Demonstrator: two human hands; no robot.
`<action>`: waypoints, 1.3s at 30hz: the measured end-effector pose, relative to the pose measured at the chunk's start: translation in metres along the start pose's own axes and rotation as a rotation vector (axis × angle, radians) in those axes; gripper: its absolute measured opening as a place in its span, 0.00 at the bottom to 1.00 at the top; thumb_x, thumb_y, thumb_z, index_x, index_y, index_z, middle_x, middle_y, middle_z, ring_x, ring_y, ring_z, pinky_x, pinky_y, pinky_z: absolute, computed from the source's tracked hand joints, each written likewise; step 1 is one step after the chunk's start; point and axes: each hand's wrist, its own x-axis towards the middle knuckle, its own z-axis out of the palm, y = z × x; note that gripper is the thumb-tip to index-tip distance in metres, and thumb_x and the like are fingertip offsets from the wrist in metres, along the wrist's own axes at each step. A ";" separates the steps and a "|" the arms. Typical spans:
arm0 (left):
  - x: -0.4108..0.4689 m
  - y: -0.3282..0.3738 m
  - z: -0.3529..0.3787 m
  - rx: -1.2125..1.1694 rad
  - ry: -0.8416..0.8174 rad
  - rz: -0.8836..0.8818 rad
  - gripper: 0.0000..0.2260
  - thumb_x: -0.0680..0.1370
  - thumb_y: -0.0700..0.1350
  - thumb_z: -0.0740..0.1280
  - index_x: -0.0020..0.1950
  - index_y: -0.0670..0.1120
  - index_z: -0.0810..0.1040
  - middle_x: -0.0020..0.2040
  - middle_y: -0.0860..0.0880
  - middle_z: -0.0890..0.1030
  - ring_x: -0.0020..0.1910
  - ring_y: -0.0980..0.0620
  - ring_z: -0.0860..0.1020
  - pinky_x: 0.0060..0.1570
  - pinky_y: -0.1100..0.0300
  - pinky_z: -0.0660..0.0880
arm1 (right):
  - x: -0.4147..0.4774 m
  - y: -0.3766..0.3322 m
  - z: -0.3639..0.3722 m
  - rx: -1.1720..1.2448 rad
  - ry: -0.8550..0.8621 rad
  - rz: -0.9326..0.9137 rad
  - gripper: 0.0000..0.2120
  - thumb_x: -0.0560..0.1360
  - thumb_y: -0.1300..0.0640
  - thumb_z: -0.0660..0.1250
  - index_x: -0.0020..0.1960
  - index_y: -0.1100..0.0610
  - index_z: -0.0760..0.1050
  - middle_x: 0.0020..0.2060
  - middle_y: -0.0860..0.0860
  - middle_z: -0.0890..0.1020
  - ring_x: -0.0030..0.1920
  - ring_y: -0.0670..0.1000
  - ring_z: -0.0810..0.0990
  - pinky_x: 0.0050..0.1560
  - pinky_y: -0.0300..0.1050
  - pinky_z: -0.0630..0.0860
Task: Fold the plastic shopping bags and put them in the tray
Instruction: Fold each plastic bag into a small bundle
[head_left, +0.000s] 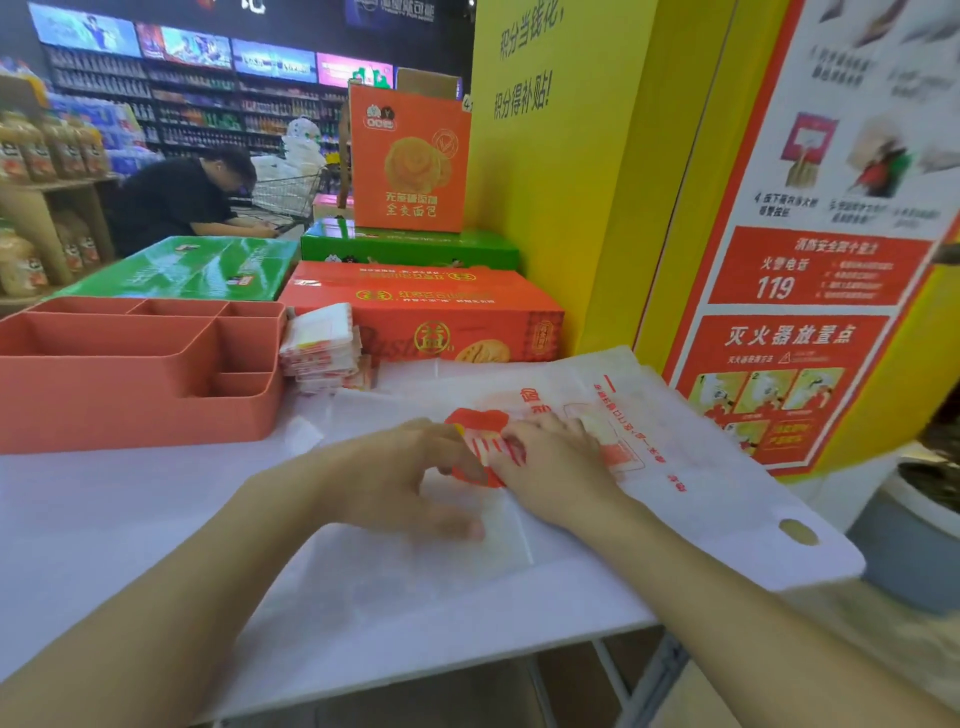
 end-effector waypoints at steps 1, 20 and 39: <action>0.000 0.005 0.003 0.020 -0.034 0.020 0.32 0.67 0.73 0.64 0.67 0.60 0.76 0.63 0.64 0.74 0.63 0.62 0.69 0.64 0.64 0.67 | 0.000 0.000 0.000 0.004 0.007 0.010 0.20 0.80 0.37 0.57 0.65 0.44 0.75 0.70 0.50 0.72 0.70 0.59 0.65 0.71 0.56 0.62; -0.004 0.022 0.003 0.220 -0.127 -0.042 0.34 0.69 0.65 0.63 0.76 0.59 0.67 0.74 0.62 0.66 0.72 0.58 0.65 0.71 0.54 0.67 | -0.077 0.063 -0.052 0.016 -0.316 -0.323 0.36 0.77 0.28 0.56 0.81 0.37 0.52 0.79 0.31 0.47 0.78 0.36 0.40 0.79 0.48 0.45; -0.065 0.037 0.012 0.239 -0.029 -0.174 0.29 0.74 0.61 0.56 0.76 0.62 0.65 0.77 0.68 0.58 0.74 0.63 0.64 0.72 0.63 0.63 | -0.092 0.079 -0.047 0.124 -0.027 -0.425 0.20 0.82 0.51 0.62 0.74 0.45 0.72 0.72 0.36 0.70 0.68 0.29 0.58 0.69 0.22 0.48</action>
